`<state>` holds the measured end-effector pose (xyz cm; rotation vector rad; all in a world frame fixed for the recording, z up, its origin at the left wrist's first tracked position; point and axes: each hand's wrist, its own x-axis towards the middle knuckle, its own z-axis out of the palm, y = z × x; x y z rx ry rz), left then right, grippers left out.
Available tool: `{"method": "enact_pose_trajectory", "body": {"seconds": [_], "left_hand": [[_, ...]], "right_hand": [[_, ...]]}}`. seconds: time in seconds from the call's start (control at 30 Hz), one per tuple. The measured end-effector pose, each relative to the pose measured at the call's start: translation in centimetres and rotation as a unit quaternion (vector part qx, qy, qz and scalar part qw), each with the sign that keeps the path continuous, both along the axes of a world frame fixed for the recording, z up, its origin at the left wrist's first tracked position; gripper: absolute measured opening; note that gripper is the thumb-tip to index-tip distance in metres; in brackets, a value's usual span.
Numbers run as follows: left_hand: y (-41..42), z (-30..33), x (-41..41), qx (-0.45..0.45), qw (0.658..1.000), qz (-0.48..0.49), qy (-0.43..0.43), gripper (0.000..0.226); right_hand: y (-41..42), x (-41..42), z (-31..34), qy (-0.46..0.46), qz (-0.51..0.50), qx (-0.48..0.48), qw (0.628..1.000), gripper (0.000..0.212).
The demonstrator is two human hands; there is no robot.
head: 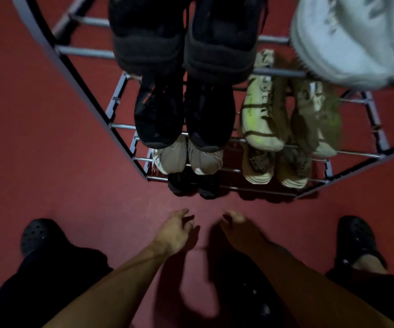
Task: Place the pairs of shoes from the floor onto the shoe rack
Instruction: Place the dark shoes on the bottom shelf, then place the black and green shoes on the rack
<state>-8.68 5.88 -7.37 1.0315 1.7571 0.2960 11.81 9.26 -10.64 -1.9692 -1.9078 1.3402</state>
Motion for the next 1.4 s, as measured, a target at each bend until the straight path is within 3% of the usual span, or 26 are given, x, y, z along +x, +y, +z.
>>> {"method": "enact_pose_trajectory", "body": {"seconds": [0.07, 0.17, 0.27, 0.47, 0.67, 0.87, 1.03, 1.17, 1.4], "left_hand": [[-0.6, 2.4, 0.2, 0.021, 0.991, -0.108, 0.080, 0.052], [-1.3, 7.5, 1.4, 0.044, 0.963, -0.218, 0.152, 0.053], [-2.8, 12.3, 2.7, 0.076, 0.941, -0.269, 0.191, 0.053], [-7.5, 20.0, 5.1, 0.124, 0.906, -0.319, 0.248, 0.056], [-12.2, 23.1, 8.6, 0.135, 0.909, -0.308, 0.247, 0.057], [-13.6, 19.9, 11.3, 0.101, 0.923, -0.316, 0.196, 0.057], [-12.1, 13.7, 12.3, 0.047, 0.937, -0.313, 0.151, 0.056], [-10.4, 7.9, 12.1, -0.013, 0.953, -0.275, 0.123, 0.055], [-7.3, -1.9, 11.6, -0.103, 0.972, -0.202, 0.061, 0.044]], "right_hand": [[-1.1, 1.3, 3.0, -0.035, 0.046, 0.020, 0.998, 0.047], [-2.8, 3.4, 8.1, -0.097, 0.131, 0.042, 0.986, 0.073], [-5.1, 5.4, 13.4, -0.145, 0.146, 0.048, 0.977, 0.061], [-10.3, 9.7, 20.4, -0.174, 0.154, 0.073, 0.970, 0.057], [-14.8, 12.4, 23.9, -0.169, 0.148, 0.065, 0.972, 0.054], [-16.9, 14.9, 21.4, -0.178, 0.122, 0.022, 0.976, 0.055], [-17.0, 15.9, 14.6, -0.157, 0.086, -0.054, 0.982, 0.047], [-16.7, 16.2, 9.1, -0.126, 0.071, -0.126, 0.981, 0.059], [-11.4, 17.3, 1.7, -0.147, 0.021, -0.121, 0.981, 0.068]]}}
